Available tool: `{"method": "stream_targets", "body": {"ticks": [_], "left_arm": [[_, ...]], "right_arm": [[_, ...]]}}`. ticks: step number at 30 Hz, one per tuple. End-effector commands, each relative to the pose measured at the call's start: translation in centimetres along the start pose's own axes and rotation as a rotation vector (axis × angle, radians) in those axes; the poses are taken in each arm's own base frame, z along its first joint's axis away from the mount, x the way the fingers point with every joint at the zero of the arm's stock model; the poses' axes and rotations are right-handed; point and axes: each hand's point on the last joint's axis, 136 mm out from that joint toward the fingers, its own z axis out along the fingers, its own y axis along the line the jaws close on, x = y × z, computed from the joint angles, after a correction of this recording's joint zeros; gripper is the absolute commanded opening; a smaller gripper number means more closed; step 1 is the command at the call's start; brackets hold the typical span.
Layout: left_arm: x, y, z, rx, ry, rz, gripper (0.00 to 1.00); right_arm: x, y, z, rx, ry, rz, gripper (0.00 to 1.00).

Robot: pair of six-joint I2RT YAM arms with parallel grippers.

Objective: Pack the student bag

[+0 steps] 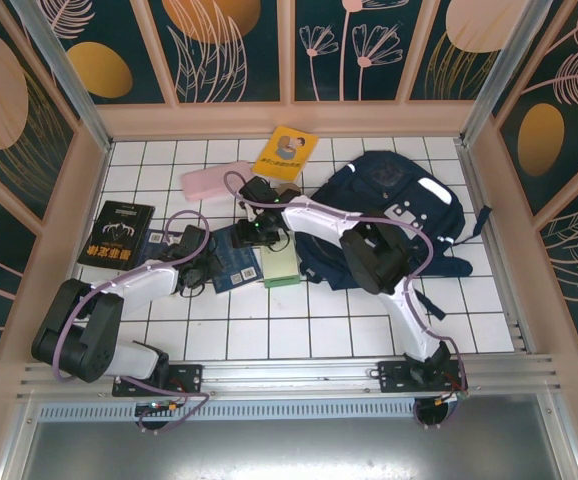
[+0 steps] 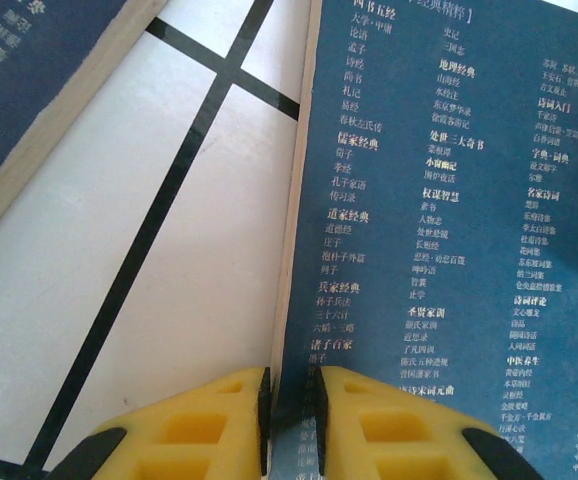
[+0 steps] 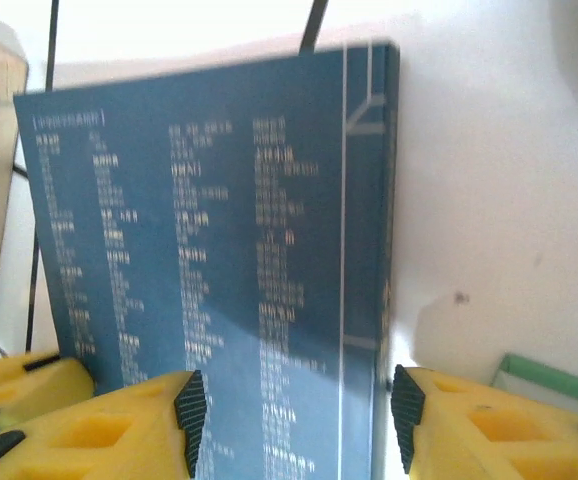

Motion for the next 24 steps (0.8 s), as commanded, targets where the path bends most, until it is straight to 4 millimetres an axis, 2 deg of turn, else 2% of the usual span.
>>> {"method": "stream_targets", "body": {"ticks": [1, 7, 9, 17, 20, 24], "left_arm": [[2.2, 2.4, 0.4, -0.096, 0.078, 0.003, 0.21], [2.3, 2.7, 0.4, -0.102, 0.076, -0.006, 0.21], [2.2, 2.6, 0.4, -0.099, 0.076, -0.006, 0.21], [2.5, 2.2, 0.6, -0.061, 0.075, -0.019, 0.21], [2.7, 2.3, 0.8, -0.058, 0.081, -0.012, 0.2], [2.5, 1.8, 0.8, -0.031, 0.076, -0.009, 0.2]], "right_arm": [[0.6, -2.2, 1.3, 0.091, 0.036, 0.041, 0.56], [2.9, -4.8, 2.7, 0.198, 0.102, 0.077, 0.56], [3.9, -4.9, 3.0, 0.203, 0.139, 0.074, 0.56], [9.0, -2.7, 5.9, 0.137, 0.308, 0.047, 0.57], [9.8, -1.2, 6.1, 0.046, 0.349, 0.053, 0.56], [9.4, 2.6, 4.8, -0.147, 0.362, 0.026, 0.55]]}}
